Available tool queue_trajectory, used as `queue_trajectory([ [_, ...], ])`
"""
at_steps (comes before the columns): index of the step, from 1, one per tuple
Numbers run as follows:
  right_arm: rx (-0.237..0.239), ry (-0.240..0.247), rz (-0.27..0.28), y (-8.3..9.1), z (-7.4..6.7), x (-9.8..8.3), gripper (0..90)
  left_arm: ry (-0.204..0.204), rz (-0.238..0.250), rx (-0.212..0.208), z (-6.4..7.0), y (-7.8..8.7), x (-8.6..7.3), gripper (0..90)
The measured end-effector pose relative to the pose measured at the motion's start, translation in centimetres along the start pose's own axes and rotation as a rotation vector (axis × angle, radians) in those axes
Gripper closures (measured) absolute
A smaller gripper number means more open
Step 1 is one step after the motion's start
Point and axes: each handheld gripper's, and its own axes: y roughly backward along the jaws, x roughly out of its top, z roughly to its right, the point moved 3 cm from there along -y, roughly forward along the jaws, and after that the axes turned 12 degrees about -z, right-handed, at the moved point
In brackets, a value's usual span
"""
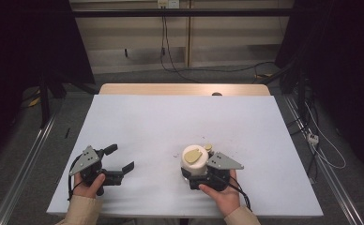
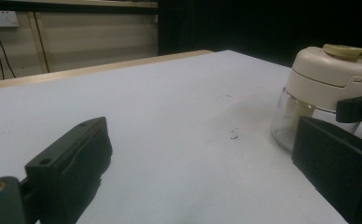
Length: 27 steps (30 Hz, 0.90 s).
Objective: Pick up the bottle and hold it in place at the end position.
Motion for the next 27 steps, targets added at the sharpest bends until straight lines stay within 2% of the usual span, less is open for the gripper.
queue_trajectory([
  [15,-0.004,0.003,0.05,0.5,0.7,0.5,6.4,0.001,0.003,-0.001,0.0,0.0,0.0,4.3],
  [27,-0.009,0.003,0.077,-0.4,1.6,1.9,6.5,0.007,0.012,-0.005,0.0,0.0,0.0,4.3],
])
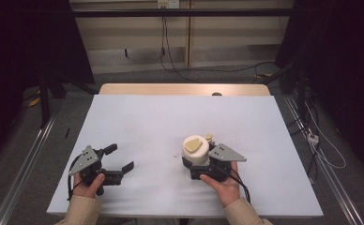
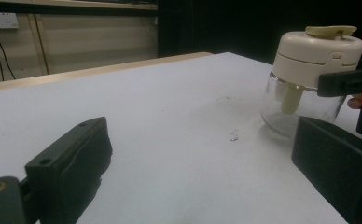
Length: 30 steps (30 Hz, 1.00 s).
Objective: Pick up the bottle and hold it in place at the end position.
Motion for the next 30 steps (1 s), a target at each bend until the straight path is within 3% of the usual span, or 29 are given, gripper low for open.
queue_trajectory([
  [30,0.003,-0.024,0.04,-2.6,1.0,2.5,6.7,0.007,0.009,-0.004,-0.1,0.3,0.0,4.3],
])
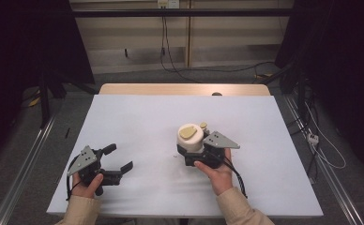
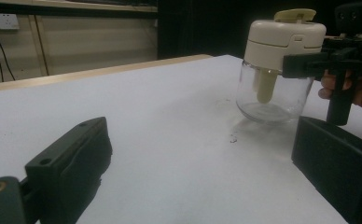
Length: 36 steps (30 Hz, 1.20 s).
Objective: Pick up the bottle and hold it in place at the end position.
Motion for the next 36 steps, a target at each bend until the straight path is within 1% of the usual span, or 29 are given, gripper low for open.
queue_trajectory([
  [2,-0.007,0.007,-0.002,-0.2,0.1,0.2,6.7,0.001,0.001,0.001,0.0,0.0,0.0,4.3],
  [5,-0.005,0.0,0.002,-0.4,0.2,0.4,6.7,0.002,0.001,0.0,0.0,0.0,0.0,4.3],
  [9,-0.006,0.006,0.005,-0.6,0.3,0.6,6.7,0.0,-0.002,-0.001,0.0,0.0,0.0,4.3],
  [14,-0.004,0.002,0.004,-0.9,0.4,0.7,6.7,0.003,0.0,-0.001,-0.1,0.0,0.0,4.3],
  [16,-0.003,0.009,0.002,-1.0,0.4,0.7,6.7,0.002,-0.001,-0.002,-0.1,0.0,-0.1,4.3],
  [21,-0.004,0.001,0.009,-1.3,0.6,0.9,6.7,0.003,0.0,-0.005,-0.1,0.0,-0.1,4.2],
  [25,-0.012,-0.003,0.006,-1.4,0.9,1.0,6.7,0.007,0.0,-0.008,-0.1,0.0,-0.2,4.3],
  [28,-0.02,0.004,0.008,-1.5,0.9,1.1,6.7,0.006,0.0,-0.007,-0.1,0.0,-0.1,4.3],
  [36,-0.025,0.002,0.011,-2.0,1.1,1.3,6.8,0.004,0.0,-0.007,-0.1,0.0,-0.1,4.3],
])
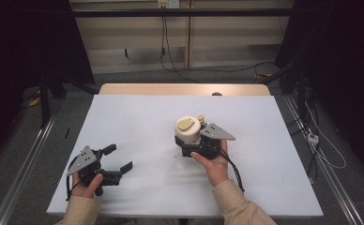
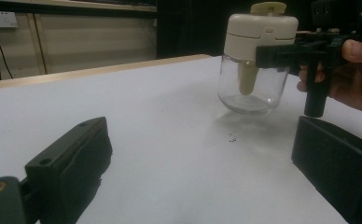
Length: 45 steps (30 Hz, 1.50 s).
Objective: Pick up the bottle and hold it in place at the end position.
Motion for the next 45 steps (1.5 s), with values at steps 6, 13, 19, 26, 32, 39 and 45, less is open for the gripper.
queue_trajectory([
  [6,-0.001,-0.004,-0.001,-0.4,0.1,0.0,6.8,0.004,0.0,0.001,0.0,0.0,0.0,4.3],
  [13,0.0,-0.004,0.001,-0.9,0.2,0.2,6.8,0.001,0.0,-0.006,0.1,-0.1,0.0,4.3],
  [19,-0.009,-0.012,0.003,-1.2,0.6,0.2,6.8,0.007,0.003,-0.002,0.0,0.1,0.0,4.3],
  [26,-0.007,0.0,-0.003,-1.9,0.6,0.4,6.8,0.004,0.006,-0.008,0.1,0.1,0.0,4.2],
  [32,-0.011,0.005,-0.005,-2.2,0.7,0.4,6.8,0.004,0.009,-0.004,0.0,0.2,0.0,4.3],
  [39,-0.027,-0.006,-0.001,-2.4,1.5,0.5,6.8,0.006,0.008,-0.005,0.0,0.2,0.0,4.3],
  [45,-0.037,-0.001,-0.004,-2.7,1.8,0.5,6.8,0.004,0.002,-0.008,0.0,0.2,-0.2,4.2],
])
